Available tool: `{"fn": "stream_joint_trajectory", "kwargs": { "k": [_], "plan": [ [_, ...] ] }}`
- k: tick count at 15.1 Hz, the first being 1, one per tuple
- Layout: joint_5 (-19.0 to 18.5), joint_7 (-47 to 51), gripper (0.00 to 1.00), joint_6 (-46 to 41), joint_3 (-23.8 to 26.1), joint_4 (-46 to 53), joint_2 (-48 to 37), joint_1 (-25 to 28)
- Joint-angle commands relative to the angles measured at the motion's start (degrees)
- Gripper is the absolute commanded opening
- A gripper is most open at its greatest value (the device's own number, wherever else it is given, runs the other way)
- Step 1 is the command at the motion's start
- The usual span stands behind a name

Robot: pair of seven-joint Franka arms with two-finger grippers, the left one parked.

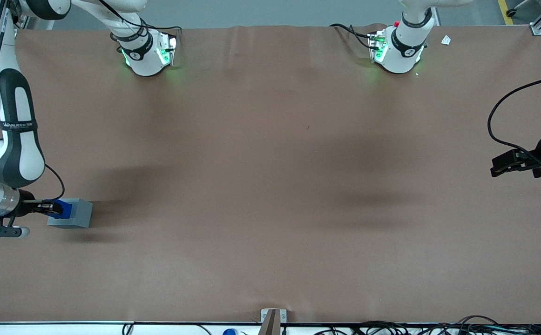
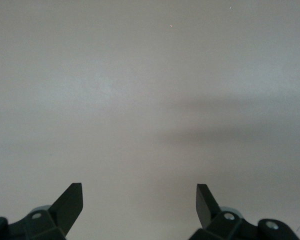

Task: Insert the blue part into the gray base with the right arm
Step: 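Lower the blue block into the gray base's opening, then open the right gripper and raise it off the block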

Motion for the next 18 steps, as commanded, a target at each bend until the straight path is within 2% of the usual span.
{"fn": "stream_joint_trajectory", "kwargs": {
  "k": [1, 6, 7, 8, 9, 10, 11, 12, 18],
  "plan": [
    [-0.23, -0.47, 0.03, -0.74, 0.89, 2.15, 1.35, -1.09],
    [-0.14, -0.47, 0.04, -0.74, 0.89, 2.15, 1.44, -1.09],
    [-0.14, -0.47, 0.07, -0.74, 0.89, 2.15, 1.44, -1.09],
    [-0.14, -0.47, 0.14, -0.74, 0.89, 2.15, 1.53, -1.09],
    [-0.14, -0.47, 0.33, -0.74, 0.89, 2.15, 1.53, -1.09],
    [-0.05, -0.47, 0.57, -0.74, 0.89, 2.15, 1.53, -1.18],
    [-0.05, -0.47, 0.88, -0.74, 0.89, 2.15, 1.44, -1.44],
    [-0.05, -0.38, 1.0, -0.74, 0.89, 2.15, 1.44, -1.44],
    [0.13, -0.38, 1.0, -1.61, 0.89, 2.15, 0.92, -1.27]
  ]
}}
